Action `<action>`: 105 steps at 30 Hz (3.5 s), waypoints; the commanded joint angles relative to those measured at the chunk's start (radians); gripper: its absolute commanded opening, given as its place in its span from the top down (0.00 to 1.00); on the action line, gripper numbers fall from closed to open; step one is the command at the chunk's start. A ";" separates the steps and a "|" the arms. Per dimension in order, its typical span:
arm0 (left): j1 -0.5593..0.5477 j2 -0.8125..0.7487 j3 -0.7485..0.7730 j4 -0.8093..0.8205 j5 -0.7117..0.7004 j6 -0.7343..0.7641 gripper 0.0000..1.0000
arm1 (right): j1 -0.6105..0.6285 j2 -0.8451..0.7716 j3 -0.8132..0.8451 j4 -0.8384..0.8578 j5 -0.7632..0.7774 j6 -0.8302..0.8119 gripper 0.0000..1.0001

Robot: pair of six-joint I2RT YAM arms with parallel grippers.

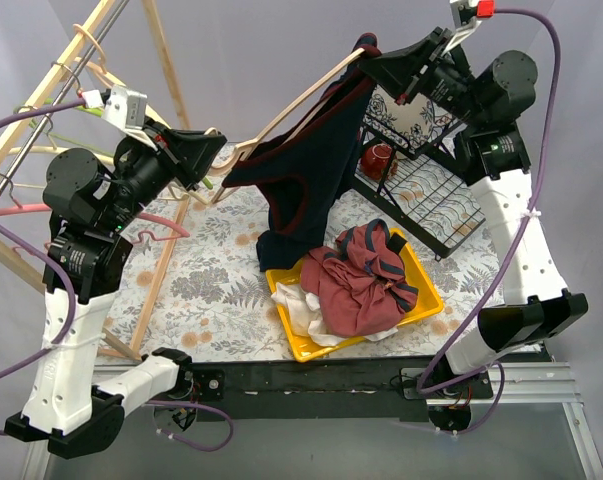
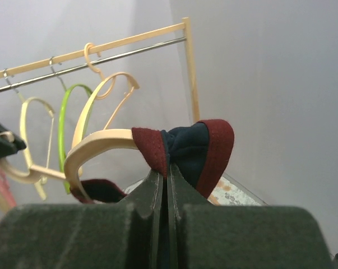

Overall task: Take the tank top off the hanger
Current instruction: Remove the tank top from the hanger, then place the tank top in the bin.

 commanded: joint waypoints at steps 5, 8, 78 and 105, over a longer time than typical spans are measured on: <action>0.018 -0.018 0.138 -0.033 -0.097 0.036 1.00 | -0.218 0.019 -0.051 0.182 -0.177 0.161 0.99; 0.018 0.009 0.176 -0.077 -0.111 0.051 1.00 | -0.262 0.039 -0.056 0.220 -0.243 0.221 0.99; 0.018 -0.030 0.445 0.067 -0.387 -0.113 1.00 | 0.067 -0.100 0.415 0.507 0.427 0.180 0.99; 0.018 -0.037 0.476 0.038 -0.355 -0.159 1.00 | 0.069 -0.263 0.124 0.638 0.472 0.202 0.99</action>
